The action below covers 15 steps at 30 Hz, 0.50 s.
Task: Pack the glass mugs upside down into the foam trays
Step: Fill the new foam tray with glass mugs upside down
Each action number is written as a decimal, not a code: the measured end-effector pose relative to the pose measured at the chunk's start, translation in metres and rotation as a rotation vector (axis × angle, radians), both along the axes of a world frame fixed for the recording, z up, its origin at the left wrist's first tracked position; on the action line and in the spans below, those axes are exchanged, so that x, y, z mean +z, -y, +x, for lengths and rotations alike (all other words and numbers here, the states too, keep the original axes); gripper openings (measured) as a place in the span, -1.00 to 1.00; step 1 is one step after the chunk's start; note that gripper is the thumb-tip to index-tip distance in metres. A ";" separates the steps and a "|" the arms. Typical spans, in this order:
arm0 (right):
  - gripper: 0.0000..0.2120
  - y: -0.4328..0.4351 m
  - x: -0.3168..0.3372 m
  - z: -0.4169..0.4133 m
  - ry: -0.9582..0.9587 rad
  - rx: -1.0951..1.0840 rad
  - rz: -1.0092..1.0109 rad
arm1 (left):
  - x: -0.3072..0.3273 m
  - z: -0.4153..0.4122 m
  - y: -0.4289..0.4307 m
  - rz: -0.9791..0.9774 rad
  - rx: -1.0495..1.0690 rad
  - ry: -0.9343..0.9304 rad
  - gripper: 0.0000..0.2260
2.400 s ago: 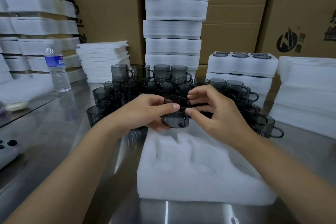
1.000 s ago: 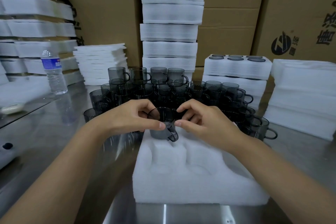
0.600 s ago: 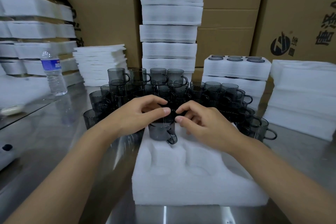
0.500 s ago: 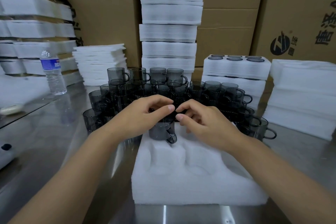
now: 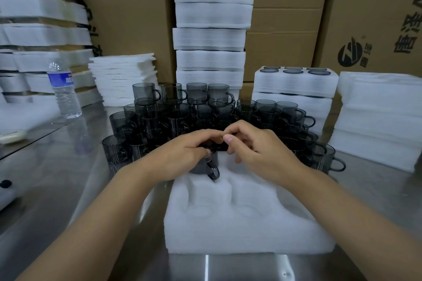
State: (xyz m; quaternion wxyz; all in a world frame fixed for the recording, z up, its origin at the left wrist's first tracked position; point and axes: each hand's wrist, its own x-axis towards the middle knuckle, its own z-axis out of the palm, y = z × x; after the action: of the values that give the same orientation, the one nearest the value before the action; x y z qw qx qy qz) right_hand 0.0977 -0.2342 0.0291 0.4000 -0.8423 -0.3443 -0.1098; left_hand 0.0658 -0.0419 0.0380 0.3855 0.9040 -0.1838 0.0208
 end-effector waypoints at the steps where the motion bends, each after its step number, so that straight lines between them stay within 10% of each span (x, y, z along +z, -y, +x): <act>1: -0.91 0.000 0.000 0.000 -0.003 0.000 -0.003 | 0.000 0.000 0.000 0.017 0.001 -0.003 -0.63; 15: -0.90 -0.002 -0.002 0.001 -0.009 0.013 0.003 | 0.000 -0.002 0.010 0.477 0.048 0.058 -0.61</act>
State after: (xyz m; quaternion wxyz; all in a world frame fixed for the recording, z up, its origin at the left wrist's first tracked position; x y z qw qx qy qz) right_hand 0.0983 -0.2324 0.0271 0.4035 -0.8400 -0.3476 -0.1039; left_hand 0.0638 -0.0523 0.0378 0.1550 0.9726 -0.1729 0.0117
